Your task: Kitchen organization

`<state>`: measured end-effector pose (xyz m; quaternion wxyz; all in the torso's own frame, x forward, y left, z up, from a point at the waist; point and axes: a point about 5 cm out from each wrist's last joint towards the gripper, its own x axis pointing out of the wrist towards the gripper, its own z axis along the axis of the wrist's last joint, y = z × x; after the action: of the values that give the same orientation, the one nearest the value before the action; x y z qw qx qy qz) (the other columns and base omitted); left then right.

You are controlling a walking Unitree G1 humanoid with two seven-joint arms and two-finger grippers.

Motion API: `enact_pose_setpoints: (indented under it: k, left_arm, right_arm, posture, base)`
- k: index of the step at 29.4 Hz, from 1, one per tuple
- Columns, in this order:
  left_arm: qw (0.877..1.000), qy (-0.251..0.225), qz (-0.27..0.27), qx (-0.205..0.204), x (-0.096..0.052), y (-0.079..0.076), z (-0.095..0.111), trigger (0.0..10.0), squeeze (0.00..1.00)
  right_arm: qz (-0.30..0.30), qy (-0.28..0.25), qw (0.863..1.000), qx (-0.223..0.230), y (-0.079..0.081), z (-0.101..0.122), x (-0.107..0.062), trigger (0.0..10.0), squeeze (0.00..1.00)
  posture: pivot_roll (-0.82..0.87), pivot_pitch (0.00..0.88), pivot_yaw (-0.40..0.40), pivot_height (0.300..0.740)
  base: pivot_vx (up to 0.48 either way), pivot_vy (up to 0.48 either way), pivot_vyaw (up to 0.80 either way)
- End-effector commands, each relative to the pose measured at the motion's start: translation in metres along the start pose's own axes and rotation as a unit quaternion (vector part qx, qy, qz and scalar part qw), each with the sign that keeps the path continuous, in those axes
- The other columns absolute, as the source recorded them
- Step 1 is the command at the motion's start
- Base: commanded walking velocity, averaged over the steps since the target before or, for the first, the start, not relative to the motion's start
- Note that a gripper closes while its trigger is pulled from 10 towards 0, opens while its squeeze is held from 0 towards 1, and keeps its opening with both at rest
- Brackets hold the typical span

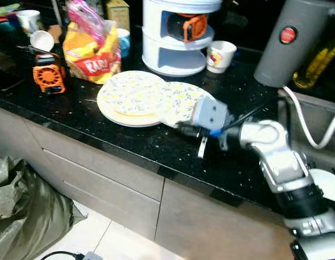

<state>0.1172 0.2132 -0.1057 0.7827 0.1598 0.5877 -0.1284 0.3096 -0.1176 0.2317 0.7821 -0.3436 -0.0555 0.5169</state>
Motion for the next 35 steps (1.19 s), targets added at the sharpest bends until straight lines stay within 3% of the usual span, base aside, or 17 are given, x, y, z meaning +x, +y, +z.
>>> enact_pose_setpoints:
  k: [1, 5, 12, 13, 15, 16, 20, 24, 25, 26, 31, 32, 33, 35]
  left_arm:
    - [1.000, 0.009, -0.003, 0.009, 0.000, 0.001, -0.004, 10.0, 0.00]
    - [1.000, 0.004, -0.005, 0.013, 0.000, -0.001, 0.001, 10.0, 0.00]
    - [1.000, 0.001, -0.006, 0.016, 0.001, -0.003, 0.004, 10.0, 0.00]
    - [1.000, 0.001, -0.006, 0.017, 0.001, -0.002, 0.004, 10.0, 0.00]
    - [1.000, 0.001, -0.006, 0.017, 0.001, -0.002, 0.004, 10.0, 0.00]
    - [1.000, 0.002, -0.006, 0.017, 0.001, -0.003, 0.004, 10.0, 0.00]
    - [1.000, 0.002, -0.006, 0.018, 0.001, -0.003, 0.003, 10.0, 0.00]
    - [1.000, 0.002, -0.007, 0.017, 0.001, -0.004, 0.003, 10.0, 0.00]
    - [1.000, 0.002, -0.007, 0.017, 0.001, -0.004, 0.003, 10.0, 0.00]
    - [1.000, 0.002, -0.008, 0.016, 0.001, -0.005, 0.002, 10.0, 0.00]
    - [1.000, 0.004, -0.009, 0.015, 0.001, -0.006, 0.001, 10.0, 0.00]
    - [1.000, 0.004, -0.009, 0.015, 0.001, -0.006, 0.000, 10.0, 0.00]
    - [1.000, 0.005, -0.009, 0.014, 0.001, -0.006, 0.000, 10.0, 0.00]
    - [1.000, 0.005, -0.009, 0.014, 0.001, -0.006, 0.000, 10.0, 0.00]
  right_arm:
    - [0.034, -0.006, 0.999, 0.005, 0.013, 0.001, 0.005, 2.8, 0.00]
    - [0.057, -0.018, 0.998, 0.016, 0.027, 0.002, 0.014, 3.2, 0.00]
    - [0.034, 0.003, 0.999, 0.015, 0.028, -0.004, 0.018, 3.2, 0.00]
    - [0.026, 0.002, 1.000, 0.015, 0.026, -0.003, 0.018, 2.5, 0.00]
    - [0.020, 0.001, 1.000, 0.015, 0.025, -0.003, 0.018, 2.5, 0.00]
    - [0.006, -0.007, 1.000, 0.016, 0.022, -0.001, 0.018, 0.1, 0.00]
    - [-0.030, -0.039, 0.998, 0.024, 0.013, 0.007, 0.019, 0.0, 0.00]
    - [-0.032, -0.039, 0.998, 0.029, 0.012, 0.006, 0.018, 0.4, 0.00]
    - [-0.032, -0.034, 0.998, 0.029, 0.012, 0.004, 0.017, 3.6, 0.00]
    - [-0.034, -0.021, 0.999, 0.026, 0.012, 0.001, 0.015, 10.0, 0.00]
    - [-0.045, -0.002, 0.999, 0.028, 0.008, -0.005, 0.009, 10.0, 0.00]
    - [-0.049, 0.001, 0.998, 0.031, 0.006, -0.006, 0.006, 10.0, 0.46]
    - [-0.054, 0.007, 0.998, 0.031, 0.004, -0.008, 0.004, 10.0, 0.76]
    - [-0.058, 0.011, 0.998, 0.030, 0.003, -0.009, 0.003, 10.0, 0.76]
  posture:
    - [0.06, 0.057, -0.019, 0.740]
    - [0.06, 0.052, -0.018, 0.740]
    - [0.06, 0.043, -0.021, 0.740]
    - [0.06, 0.042, -0.021, 0.740]
    - [0.06, 0.042, -0.021, 0.740]
    - [0.06, 0.039, -0.022, 0.740]
    - [0.06, 0.041, -0.023, 0.740]
    - [0.06, 0.045, -0.025, 0.740]
    - [0.06, 0.045, -0.025, 0.740]
    - [0.06, 0.049, -0.024, 0.740]
    - [0.06, 0.053, -0.023, 0.740]
    - [0.06, 0.054, -0.023, 0.740]
    - [0.05, 0.055, -0.023, 0.740]
    - [0.05, 0.056, -0.022, 0.740]
  base:
    - [0.000, 0.000, 0.00]
    - [0.000, 0.000, 0.00]
    - [0.000, 0.000, 0.00]
    - [0.000, 0.000, 0.00]
    - [0.000, 0.000, 0.00]
    - [0.000, 0.000, 0.00]
    - [0.000, 0.000, 0.00]
    - [0.000, 0.000, 0.00]
    - [0.000, 0.000, 0.00]
    - [0.000, 0.000, 0.00]
    - [0.000, 0.000, 0.00]
    - [0.000, 0.000, 0.00]
    - [0.000, 0.000, 0.00]
    - [0.000, 0.000, 0.00]
